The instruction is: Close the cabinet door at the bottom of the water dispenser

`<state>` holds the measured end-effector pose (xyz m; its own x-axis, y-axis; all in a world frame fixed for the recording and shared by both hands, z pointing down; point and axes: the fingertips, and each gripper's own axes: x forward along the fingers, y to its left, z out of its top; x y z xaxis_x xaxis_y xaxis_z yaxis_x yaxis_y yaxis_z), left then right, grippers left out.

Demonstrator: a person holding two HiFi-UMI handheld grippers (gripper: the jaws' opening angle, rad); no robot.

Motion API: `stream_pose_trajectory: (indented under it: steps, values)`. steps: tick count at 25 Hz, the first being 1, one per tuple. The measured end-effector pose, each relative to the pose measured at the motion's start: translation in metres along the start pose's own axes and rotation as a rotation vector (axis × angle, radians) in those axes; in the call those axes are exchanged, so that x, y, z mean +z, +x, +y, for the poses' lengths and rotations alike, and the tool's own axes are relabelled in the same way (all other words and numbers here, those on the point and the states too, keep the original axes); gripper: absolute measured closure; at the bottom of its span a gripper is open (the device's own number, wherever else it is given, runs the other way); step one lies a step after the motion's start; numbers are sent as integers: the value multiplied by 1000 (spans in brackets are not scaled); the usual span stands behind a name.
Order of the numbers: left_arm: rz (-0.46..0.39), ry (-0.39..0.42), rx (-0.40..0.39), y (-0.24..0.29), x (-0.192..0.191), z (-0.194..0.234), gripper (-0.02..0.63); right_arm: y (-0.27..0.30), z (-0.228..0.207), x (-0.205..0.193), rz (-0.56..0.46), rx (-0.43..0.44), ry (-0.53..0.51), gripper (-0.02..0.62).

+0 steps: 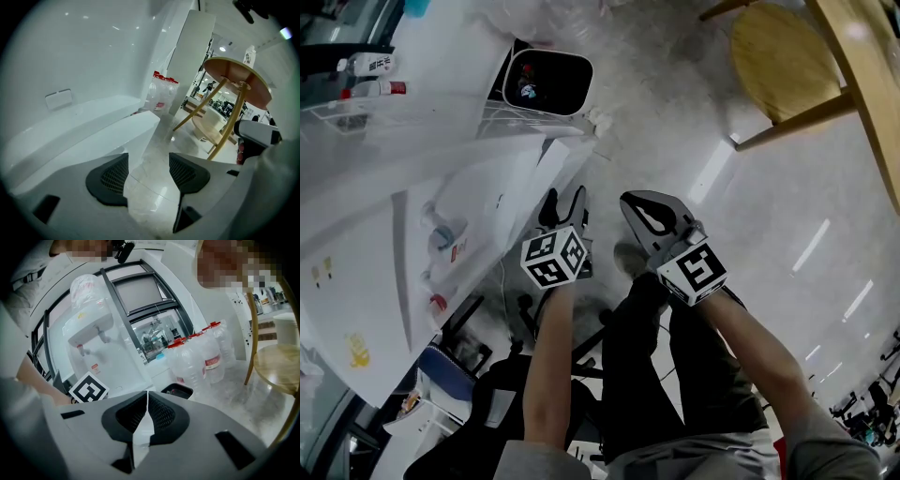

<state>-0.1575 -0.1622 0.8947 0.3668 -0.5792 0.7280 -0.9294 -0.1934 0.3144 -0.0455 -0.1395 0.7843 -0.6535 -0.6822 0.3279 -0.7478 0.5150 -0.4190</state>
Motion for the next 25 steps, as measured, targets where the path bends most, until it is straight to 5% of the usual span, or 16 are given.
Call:
stream_pose_trajectory:
  steps: [10,25]
  values:
    - [-72,-64,70,8,23,31,353,12,-4,-2,-21,1,0,583]
    - [-94,-12,78,-10,31,13,366,-1,0,4,-15,6,17,583]
